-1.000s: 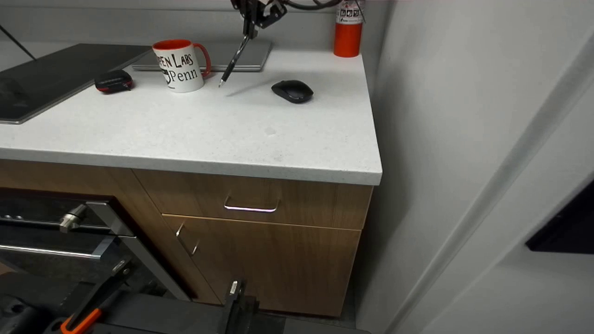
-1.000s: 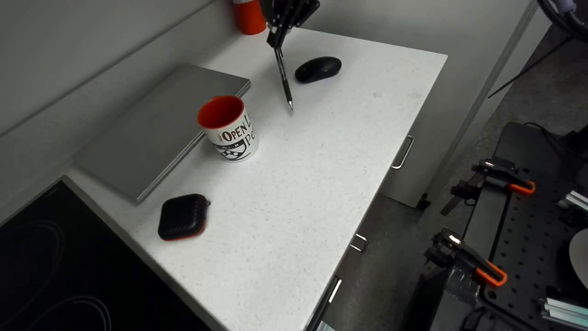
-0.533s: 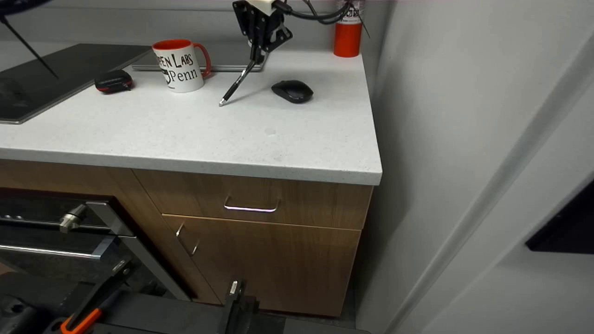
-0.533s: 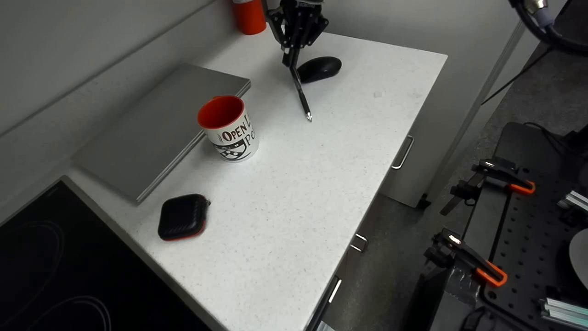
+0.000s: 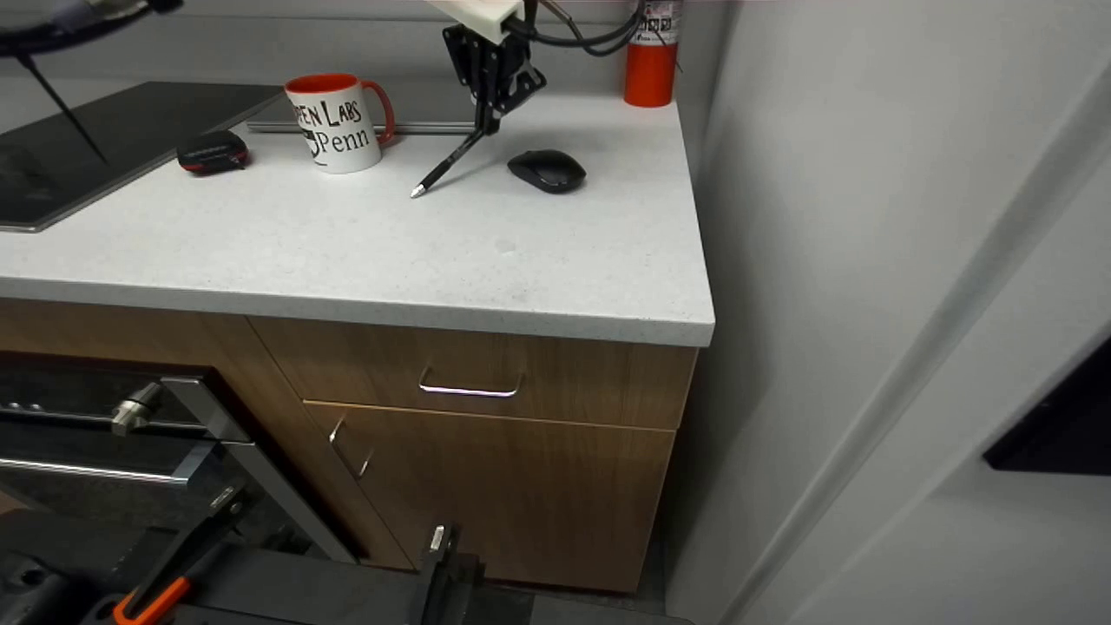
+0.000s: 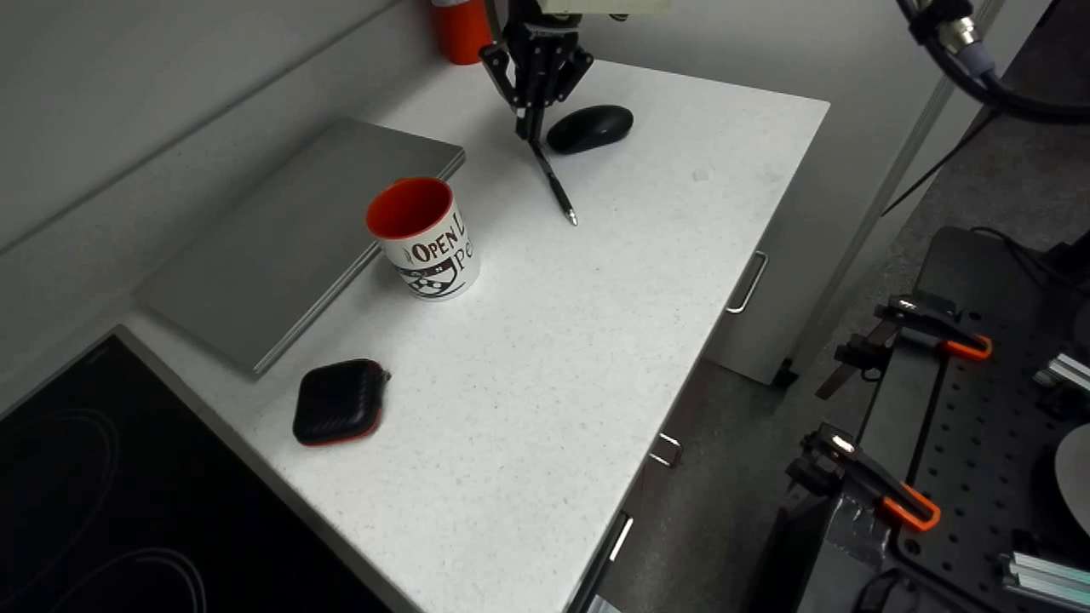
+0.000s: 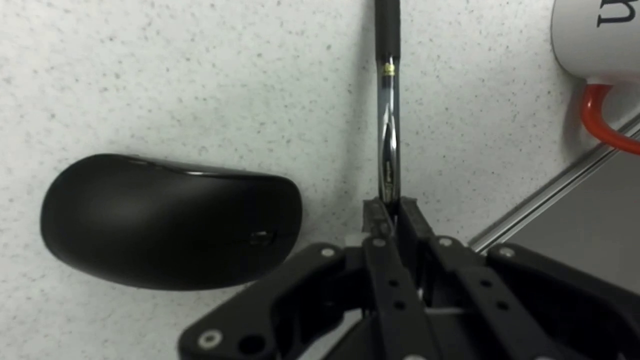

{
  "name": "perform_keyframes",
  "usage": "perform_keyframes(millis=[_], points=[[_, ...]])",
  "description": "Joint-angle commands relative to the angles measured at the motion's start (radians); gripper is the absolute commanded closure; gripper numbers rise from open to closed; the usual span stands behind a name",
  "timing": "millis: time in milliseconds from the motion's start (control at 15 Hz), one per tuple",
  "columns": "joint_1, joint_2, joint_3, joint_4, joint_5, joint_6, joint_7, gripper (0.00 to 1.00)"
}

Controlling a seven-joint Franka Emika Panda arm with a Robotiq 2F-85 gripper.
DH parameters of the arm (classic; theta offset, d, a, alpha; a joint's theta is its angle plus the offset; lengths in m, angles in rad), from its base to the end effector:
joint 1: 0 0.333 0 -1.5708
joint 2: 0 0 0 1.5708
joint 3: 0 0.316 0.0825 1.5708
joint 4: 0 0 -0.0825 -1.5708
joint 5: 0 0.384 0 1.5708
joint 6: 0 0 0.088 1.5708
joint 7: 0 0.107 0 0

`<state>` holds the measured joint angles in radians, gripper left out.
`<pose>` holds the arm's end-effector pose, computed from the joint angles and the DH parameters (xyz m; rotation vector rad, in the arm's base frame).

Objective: Take the pen from the mug cup and put it on the table

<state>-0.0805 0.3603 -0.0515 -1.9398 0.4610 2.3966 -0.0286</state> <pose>0.6236 -0.0776 0.3081 -2.7718 0.5986 -0.1740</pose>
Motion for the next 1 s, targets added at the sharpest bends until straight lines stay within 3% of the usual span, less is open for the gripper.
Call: perform_keyframes(millis=[0,533,933], points=[[-0.006,0.021,0.021,0.038,-0.022,0.021,0.046,0.64],[-0.021,-0.012,0.044,0.054,0.012,0.037,0.026,0.04],[-0.020,-0.008,0.045,0.057,0.011,0.030,0.022,0.00]])
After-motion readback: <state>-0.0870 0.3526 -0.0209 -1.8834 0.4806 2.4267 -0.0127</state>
